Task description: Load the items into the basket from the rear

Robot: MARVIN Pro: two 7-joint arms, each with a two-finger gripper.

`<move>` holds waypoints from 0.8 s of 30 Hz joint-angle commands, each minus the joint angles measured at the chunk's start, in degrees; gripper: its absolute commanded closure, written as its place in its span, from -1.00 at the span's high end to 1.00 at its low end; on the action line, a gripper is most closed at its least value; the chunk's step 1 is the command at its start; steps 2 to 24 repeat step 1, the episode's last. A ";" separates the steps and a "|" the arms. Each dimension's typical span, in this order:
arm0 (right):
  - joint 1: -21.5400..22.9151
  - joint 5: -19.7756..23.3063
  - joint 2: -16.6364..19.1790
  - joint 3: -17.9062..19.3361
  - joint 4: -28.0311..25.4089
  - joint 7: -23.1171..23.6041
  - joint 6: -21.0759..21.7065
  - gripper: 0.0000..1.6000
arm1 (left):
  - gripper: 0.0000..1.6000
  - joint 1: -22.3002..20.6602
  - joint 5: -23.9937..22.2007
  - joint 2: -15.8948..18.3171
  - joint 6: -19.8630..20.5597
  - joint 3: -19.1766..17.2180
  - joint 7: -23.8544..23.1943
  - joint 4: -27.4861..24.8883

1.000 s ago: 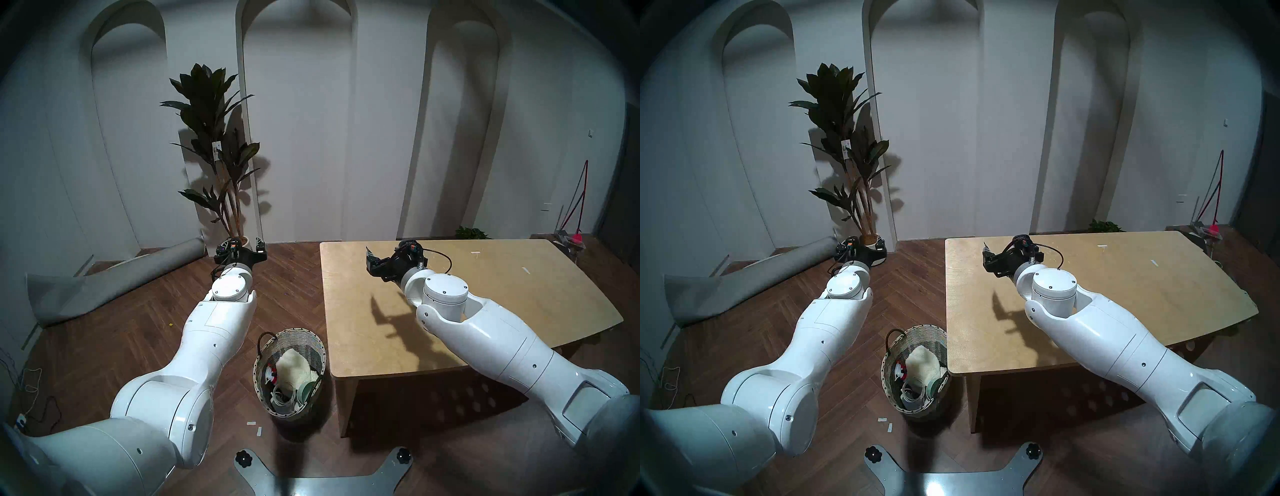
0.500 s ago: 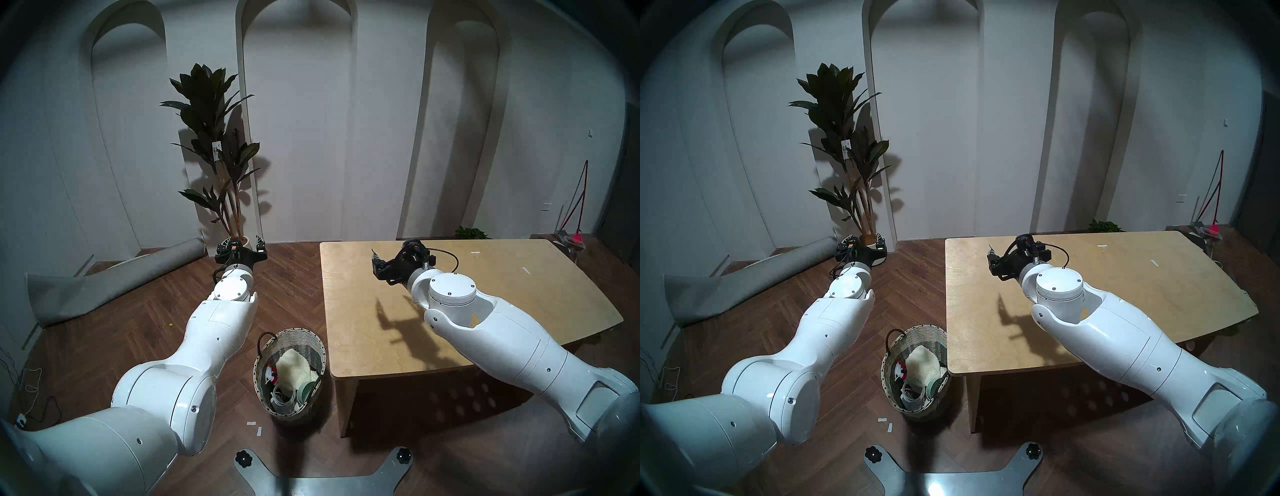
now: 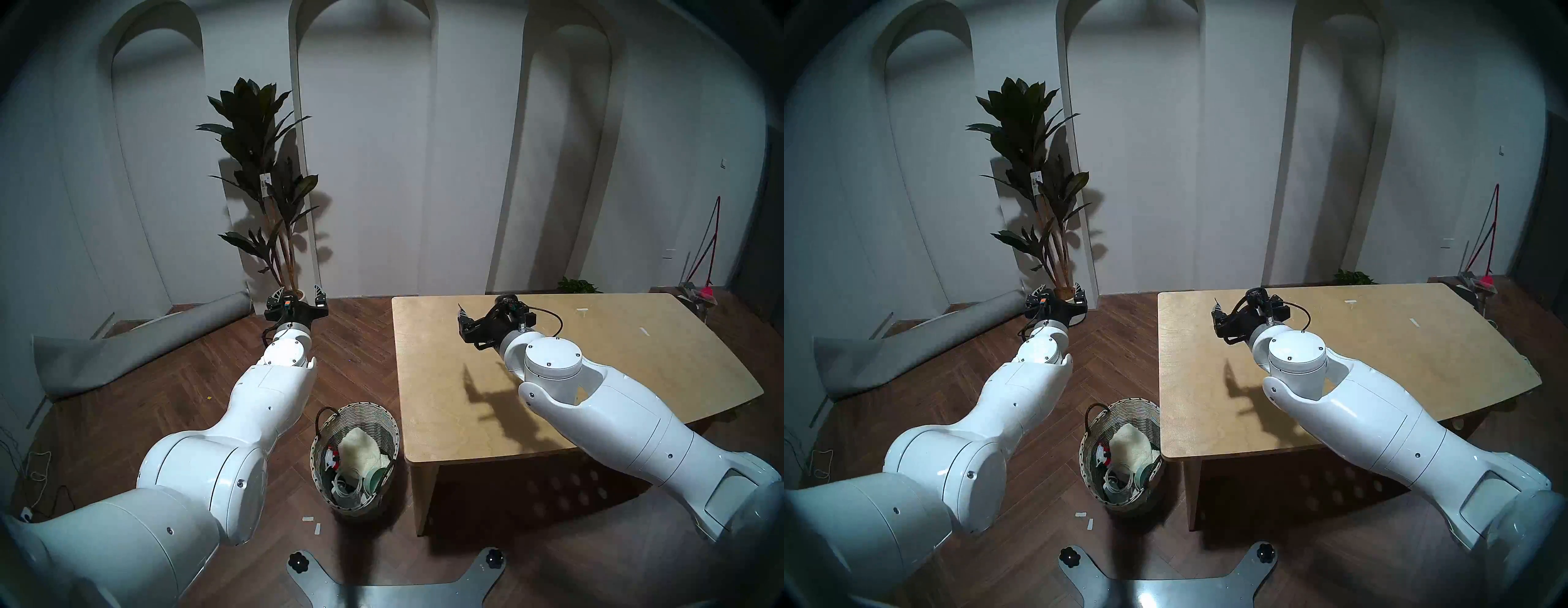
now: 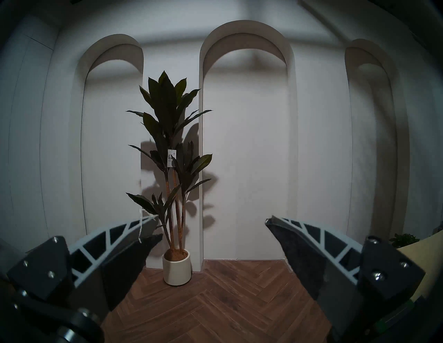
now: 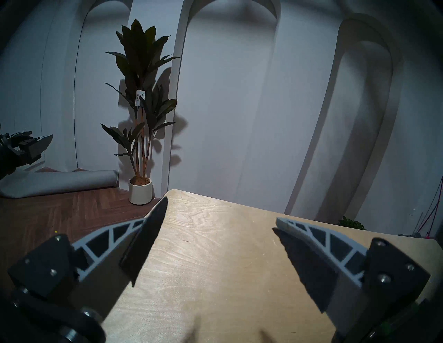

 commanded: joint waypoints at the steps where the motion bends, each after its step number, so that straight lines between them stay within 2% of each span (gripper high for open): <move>1: 0.68 -0.68 -0.27 0.33 -0.37 -0.04 -1.07 1.00 | 1.00 -3.64 -0.02 0.01 -2.64 -0.22 -0.07 0.40; 24: 0.68 -0.68 -0.27 0.33 -0.37 -0.04 -1.07 1.00 | 1.00 -3.64 -0.02 0.01 -2.64 -0.22 -0.07 0.40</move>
